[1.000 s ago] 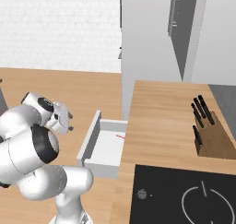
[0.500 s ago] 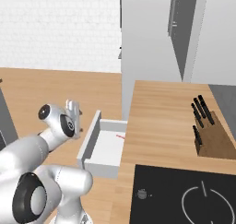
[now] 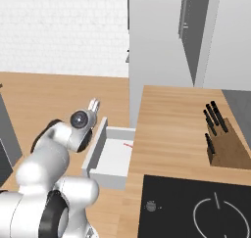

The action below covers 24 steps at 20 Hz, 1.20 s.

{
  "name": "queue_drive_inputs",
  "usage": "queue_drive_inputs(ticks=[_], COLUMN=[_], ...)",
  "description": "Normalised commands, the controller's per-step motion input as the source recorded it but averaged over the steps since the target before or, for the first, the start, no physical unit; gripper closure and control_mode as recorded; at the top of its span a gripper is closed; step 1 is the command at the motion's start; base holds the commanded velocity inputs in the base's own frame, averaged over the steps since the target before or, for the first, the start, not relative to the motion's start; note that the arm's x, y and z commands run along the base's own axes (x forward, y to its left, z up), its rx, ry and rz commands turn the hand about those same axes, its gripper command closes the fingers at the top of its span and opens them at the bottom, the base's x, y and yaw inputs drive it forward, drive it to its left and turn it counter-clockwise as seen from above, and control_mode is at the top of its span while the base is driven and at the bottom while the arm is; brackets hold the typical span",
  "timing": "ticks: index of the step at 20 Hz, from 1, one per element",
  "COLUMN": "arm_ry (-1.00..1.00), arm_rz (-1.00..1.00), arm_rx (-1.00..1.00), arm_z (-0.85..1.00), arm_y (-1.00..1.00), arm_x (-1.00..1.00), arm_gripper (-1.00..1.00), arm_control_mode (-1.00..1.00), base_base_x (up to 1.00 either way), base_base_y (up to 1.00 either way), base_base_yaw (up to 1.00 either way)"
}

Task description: Take a straw from the drawer in front and place it inside the glass cup on the dining counter.

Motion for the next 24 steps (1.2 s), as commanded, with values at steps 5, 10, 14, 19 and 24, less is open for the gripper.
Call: queue_drive_inputs(ticks=[5, 10, 14, 19, 24], arm_ry=[-0.03, 0.06, 0.19, 0.23, 0.04], arm_rz=[0.06, 0.06, 0.08, 0.03, 0.04], arm_rx=[0.41, -0.05, -0.15, -0.04, 0.0], arm_z=[-0.33, -0.17, -0.31, -0.19, -0.26], arm_y=[-0.33, -0.2, -0.13, 0.0, -0.11], arm_x=[0.05, 0.25, 0.31, 0.37, 0.23], arm_gripper=[-1.0, -1.0, -1.0, -1.0, -1.0], arm_control_mode=[-1.0, -1.0, -1.0, -1.0, -1.0], base_base_x=[0.0, 0.0, 0.0, 0.0, 0.0], base_base_y=[0.0, 0.0, 0.0, 0.0, 0.0], base_base_yaw=[0.0, 0.0, 0.0, 0.0, 0.0])
